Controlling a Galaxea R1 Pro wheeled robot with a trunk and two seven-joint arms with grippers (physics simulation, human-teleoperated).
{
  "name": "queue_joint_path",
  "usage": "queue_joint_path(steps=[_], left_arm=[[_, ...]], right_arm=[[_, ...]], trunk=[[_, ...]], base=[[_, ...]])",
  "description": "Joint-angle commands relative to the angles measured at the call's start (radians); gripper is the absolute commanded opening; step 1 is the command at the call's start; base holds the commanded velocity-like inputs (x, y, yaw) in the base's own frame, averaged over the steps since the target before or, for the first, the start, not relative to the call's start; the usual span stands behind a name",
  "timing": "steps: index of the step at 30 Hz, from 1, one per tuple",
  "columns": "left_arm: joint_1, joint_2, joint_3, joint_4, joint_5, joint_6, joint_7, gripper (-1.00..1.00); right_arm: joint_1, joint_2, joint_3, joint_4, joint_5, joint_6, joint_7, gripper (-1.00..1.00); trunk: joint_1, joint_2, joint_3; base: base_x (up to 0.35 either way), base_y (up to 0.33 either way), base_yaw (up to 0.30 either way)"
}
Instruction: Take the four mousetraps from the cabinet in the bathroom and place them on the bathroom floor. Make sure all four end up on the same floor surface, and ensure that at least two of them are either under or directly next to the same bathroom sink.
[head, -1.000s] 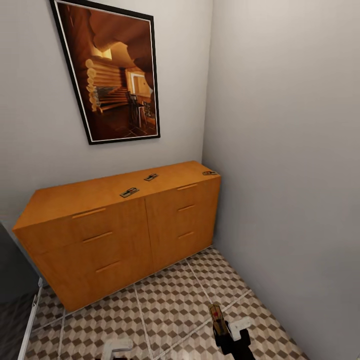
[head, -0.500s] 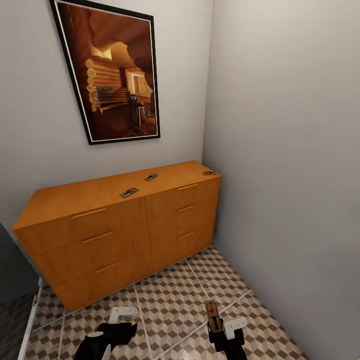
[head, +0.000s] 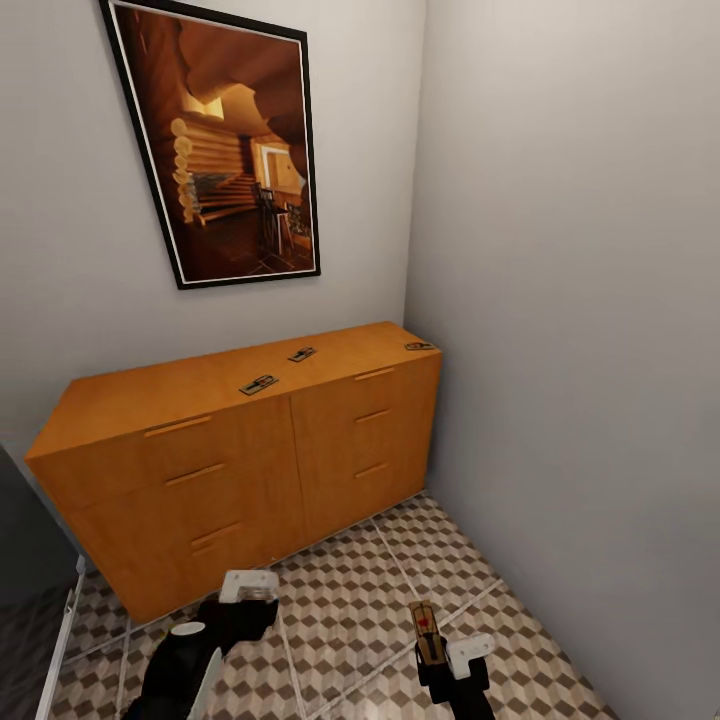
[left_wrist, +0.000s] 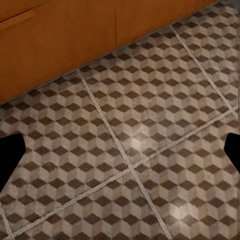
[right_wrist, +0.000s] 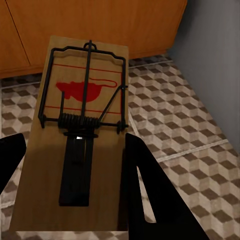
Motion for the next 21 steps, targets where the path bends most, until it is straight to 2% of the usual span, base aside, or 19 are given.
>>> queue_joint_path(steps=[1, 3, 4, 7, 11, 13, 14, 17, 18, 21], left_arm=[[-0.012, 0.000, -0.001, -0.046, -0.005, 0.069, 0.001, 1.00], [-0.059, -0.001, -0.001, -0.097, -0.006, 0.171, 0.001, 1.00], [-0.075, -0.001, -0.001, -0.104, -0.005, 0.188, 0.001, 1.00], [-0.172, -0.005, -0.001, -0.124, -0.004, 0.243, 0.001, 1.00], [-0.297, -0.029, -0.001, -0.120, -0.002, 0.275, 0.002, 1.00], [-0.398, -0.037, -0.001, -0.091, 0.000, 0.285, 0.003, 1.00], [-0.424, -0.038, -0.001, -0.081, 0.000, 0.287, 0.003, 1.00], [-0.569, -0.047, -0.001, -0.005, 0.001, 0.292, 0.003, 1.00], [-0.591, -0.049, -0.001, 0.010, 0.001, 0.292, 0.003, 1.00], [-0.711, -0.052, -0.001, 0.104, 0.001, 0.293, 0.004, 1.00]], right_arm=[[-0.001, 0.001, 0.003, 0.002, 0.009, -0.001, -0.010, -1.00], [-0.001, 0.001, 0.003, 0.002, 0.009, 0.000, -0.010, -1.00], [-0.001, 0.001, 0.003, 0.002, 0.009, 0.000, -0.010, -1.00], [-0.001, 0.001, 0.003, 0.002, 0.009, 0.000, -0.010, -1.00], [-0.001, 0.000, 0.003, 0.002, 0.009, 0.000, -0.010, -1.00], [-0.001, -0.001, 0.003, 0.003, 0.009, 0.000, -0.010, -1.00], [-0.001, -0.001, 0.003, 0.003, 0.009, 0.000, -0.010, -1.00], [-0.001, -0.001, 0.003, 0.003, 0.009, 0.001, -0.010, -1.00], [-0.001, -0.001, 0.003, 0.003, 0.009, 0.001, -0.010, -1.00], [-0.001, -0.002, 0.003, 0.003, 0.009, 0.003, -0.010, -1.00]], trunk=[[0.000, -0.001, -0.001], [0.000, -0.001, -0.001], [0.000, -0.001, -0.001], [0.000, -0.001, -0.001], [0.000, -0.001, -0.001], [0.000, -0.001, -0.001], [0.000, -0.001, -0.001], [0.000, -0.001, -0.001], [0.000, -0.001, -0.001], [0.000, -0.001, -0.001]], base=[[0.000, 0.000, 0.000], [0.000, 0.000, 0.000], [0.000, 0.000, 0.000], [0.000, 0.000, 0.000], [0.000, 0.000, 0.000], [0.000, 0.000, 0.000], [0.000, 0.000, 0.000], [0.000, 0.000, 0.000], [0.000, 0.000, 0.000], [0.000, 0.000, 0.000]])
